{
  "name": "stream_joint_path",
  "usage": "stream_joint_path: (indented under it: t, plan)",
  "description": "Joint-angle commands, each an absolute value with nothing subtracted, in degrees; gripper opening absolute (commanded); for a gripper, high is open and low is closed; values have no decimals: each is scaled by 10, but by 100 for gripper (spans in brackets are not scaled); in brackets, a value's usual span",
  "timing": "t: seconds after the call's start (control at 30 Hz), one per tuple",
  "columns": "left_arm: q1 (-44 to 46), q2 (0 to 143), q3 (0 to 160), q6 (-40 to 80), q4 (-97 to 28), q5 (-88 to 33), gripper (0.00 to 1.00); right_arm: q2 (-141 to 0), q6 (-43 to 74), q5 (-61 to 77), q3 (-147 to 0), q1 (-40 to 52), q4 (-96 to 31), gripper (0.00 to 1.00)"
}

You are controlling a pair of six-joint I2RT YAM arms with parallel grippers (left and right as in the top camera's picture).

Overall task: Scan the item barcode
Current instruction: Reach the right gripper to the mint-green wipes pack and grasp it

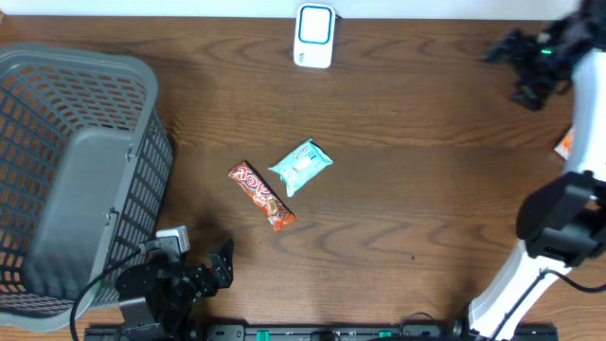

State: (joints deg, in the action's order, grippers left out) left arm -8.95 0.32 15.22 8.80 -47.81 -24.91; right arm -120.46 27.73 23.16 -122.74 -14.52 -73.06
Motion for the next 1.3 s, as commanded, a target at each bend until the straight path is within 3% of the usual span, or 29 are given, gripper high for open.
stream_joint_path:
  t: [0.0, 0.27, 0.47, 0.57, 0.7, 1.13, 1.27]
  plan:
    - [-90, 2, 151, 89, -480, -246, 98, -1194, 302, 243, -1216, -55, -741, 99]
    - [-90, 2, 151, 89, -480, -246, 98, -1194, 333, 126, -1108, 129, -726, 99]
    - [-90, 2, 151, 89, -480, -246, 98, -1194, 344, 105, -1003, 218, -666, 93]
    - [-90, 2, 151, 89, -480, -246, 98, -1194, 232, 108, -996, 253, -632, 92]
    - [-90, 2, 151, 89, -480, -246, 98, -1194, -2, 116, -994, 318, -611, 99]
    - [-90, 2, 151, 89, -480, -246, 98, -1194, -11, -204, -885, 470, -389, 99]
    - [-90, 2, 151, 89, -480, -246, 98, -1194, -23, -209, -869, 483, -360, 86]
